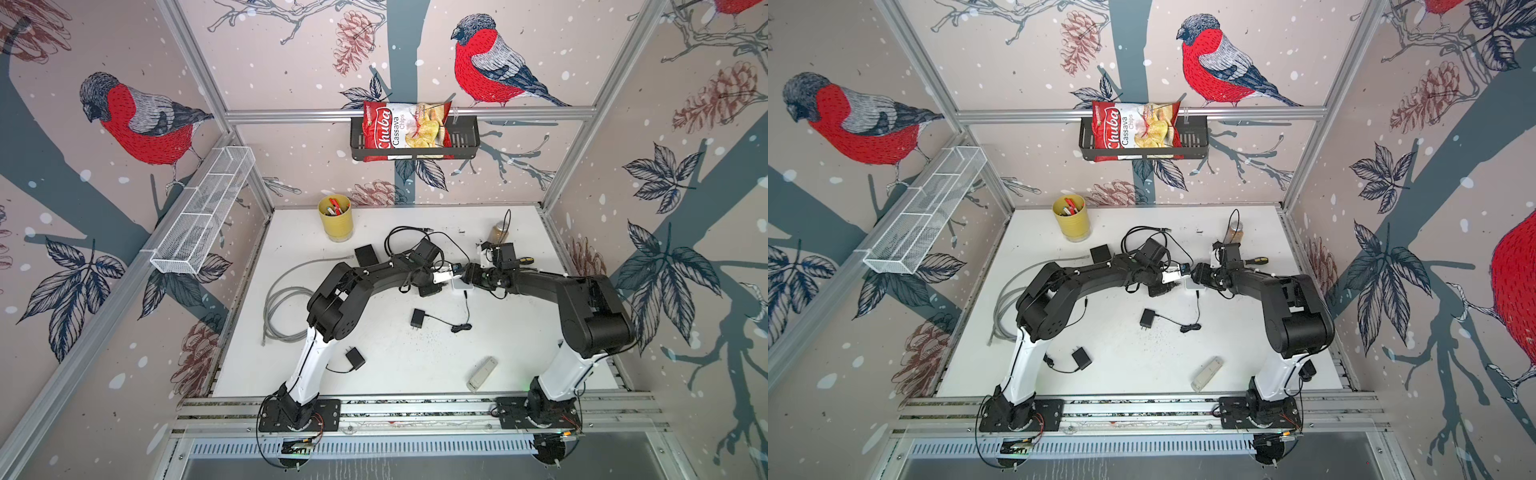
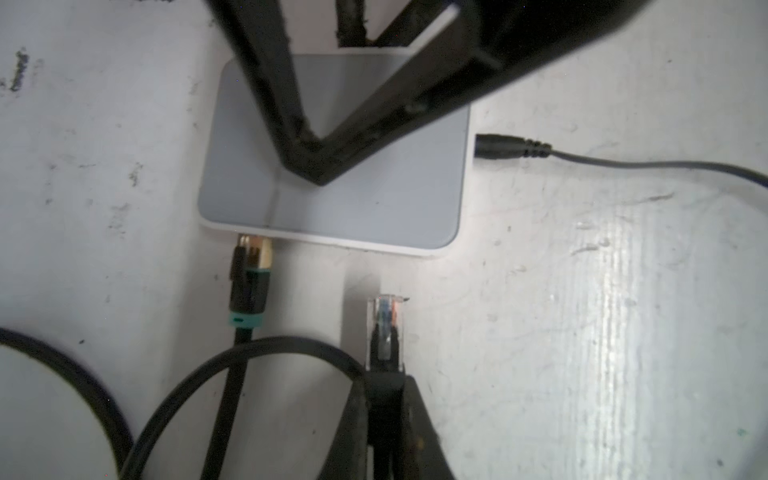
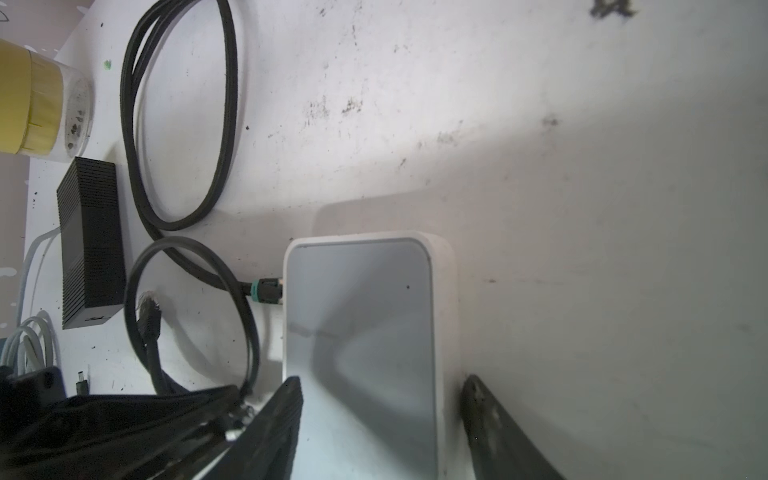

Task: Insert the plug into the switch port
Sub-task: 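Push the RJ45 plug into the router port with left while right holds router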

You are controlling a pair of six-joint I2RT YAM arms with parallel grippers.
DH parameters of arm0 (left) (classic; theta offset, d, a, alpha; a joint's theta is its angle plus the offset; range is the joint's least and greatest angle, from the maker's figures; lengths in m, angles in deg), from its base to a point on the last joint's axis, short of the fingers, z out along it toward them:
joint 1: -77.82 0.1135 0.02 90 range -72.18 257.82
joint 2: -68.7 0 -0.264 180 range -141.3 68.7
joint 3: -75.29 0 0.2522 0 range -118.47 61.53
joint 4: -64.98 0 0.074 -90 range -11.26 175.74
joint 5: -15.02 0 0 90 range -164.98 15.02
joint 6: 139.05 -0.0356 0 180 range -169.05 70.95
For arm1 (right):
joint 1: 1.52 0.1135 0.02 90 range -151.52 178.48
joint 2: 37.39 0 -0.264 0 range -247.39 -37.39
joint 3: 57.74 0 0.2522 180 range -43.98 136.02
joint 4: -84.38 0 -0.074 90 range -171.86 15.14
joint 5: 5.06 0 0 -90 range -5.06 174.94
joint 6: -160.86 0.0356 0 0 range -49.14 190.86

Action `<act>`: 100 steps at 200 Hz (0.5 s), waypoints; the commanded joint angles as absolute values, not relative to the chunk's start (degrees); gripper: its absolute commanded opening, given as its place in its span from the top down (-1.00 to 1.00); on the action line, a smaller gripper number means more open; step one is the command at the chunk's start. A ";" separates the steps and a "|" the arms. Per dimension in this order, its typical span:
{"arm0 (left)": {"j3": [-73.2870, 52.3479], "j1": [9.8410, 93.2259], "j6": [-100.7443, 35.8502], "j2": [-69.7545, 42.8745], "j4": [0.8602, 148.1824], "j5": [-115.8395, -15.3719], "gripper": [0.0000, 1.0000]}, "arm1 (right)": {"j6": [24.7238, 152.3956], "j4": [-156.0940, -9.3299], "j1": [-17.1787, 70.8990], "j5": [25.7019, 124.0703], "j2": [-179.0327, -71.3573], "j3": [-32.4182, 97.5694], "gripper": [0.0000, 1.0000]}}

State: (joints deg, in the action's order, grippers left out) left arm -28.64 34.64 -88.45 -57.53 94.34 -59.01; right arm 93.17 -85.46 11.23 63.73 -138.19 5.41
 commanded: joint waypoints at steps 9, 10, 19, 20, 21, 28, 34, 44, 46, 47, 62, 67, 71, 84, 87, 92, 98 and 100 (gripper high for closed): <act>-30.77 34.55 -90.83 -59.46 98.39 -55.22 0.89 | 91.29 -83.69 11.25 63.10 -139.06 5.22 -0.23; -30.85 34.52 -90.86 -59.54 98.45 -55.21 0.89 | 91.22 -83.70 11.24 63.08 -139.07 5.23 -0.23; -31.34 34.49 -90.82 -60.01 98.94 -55.34 0.89 | 90.92 -83.71 11.22 62.81 -139.11 5.22 -0.23; -31.44 34.49 -90.81 -60.08 98.91 -55.32 0.89 | 90.86 -83.71 11.22 62.76 -139.10 5.23 -0.23; -31.45 34.49 -90.81 -60.16 98.89 -55.26 0.89 | 90.79 -83.71 11.22 62.73 -139.09 5.24 -0.22; -31.65 34.51 -91.01 -60.28 98.91 -54.89 0.90 | 90.38 -83.70 11.22 62.41 -139.13 5.23 -0.21; -31.83 34.49 -91.00 -60.46 98.95 -54.63 0.90 | 89.93 -83.71 11.22 62.16 -139.22 5.22 -0.20; -32.62 34.50 -90.91 -60.73 99.33 -54.35 0.90 | 89.51 -83.54 11.22 62.09 -139.33 5.37 -0.19; -32.85 34.49 -90.90 -60.84 99.56 -54.37 0.89 | 89.50 -83.40 11.22 62.11 -139.39 5.38 -0.18; -32.94 34.49 -90.89 -60.84 99.65 -54.39 0.90 | 89.45 -83.33 11.22 62.10 -139.45 5.44 -0.18; -34.58 34.58 -90.72 -61.47 101.25 -55.50 0.90 | 88.94 -83.01 11.05 62.42 -139.61 5.35 -0.18; -34.79 34.59 -90.78 -61.54 101.60 -55.88 0.90 | 88.75 -82.85 10.99 62.59 -139.64 5.32 -0.18; -34.87 34.59 -90.88 -61.51 101.76 -56.29 0.90 | 88.67 -82.79 11.00 62.74 -139.70 5.25 -0.18; -34.80 34.80 -91.18 -61.25 102.02 -56.79 0.91 | 88.40 -82.59 10.88 63.02 -139.82 5.10 -0.18; -34.80 34.84 -91.30 -61.27 102.11 -56.67 0.91 | 88.36 -82.52 10.87 63.05 -139.87 5.03 -0.18; -34.87 35.00 -91.19 -61.21 102.16 -56.46 0.91 | 88.30 -82.48 10.78 62.97 -139.87 4.99 -0.18; -35.10 35.11 -91.07 -61.20 102.31 -56.27 0.91 | 88.26 -82.55 10.79 62.96 -139.96 4.98 -0.18; -35.12 35.17 -91.00 -61.24 102.37 -56.24 0.91 | 88.13 -82.56 10.78 62.85 -139.96 4.96 -0.18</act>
State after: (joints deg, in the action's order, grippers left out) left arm -34.48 34.78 -90.42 -60.99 99.39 -56.30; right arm 88.88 -87.03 10.86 62.98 -139.21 5.45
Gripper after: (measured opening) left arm 0.124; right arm 0.593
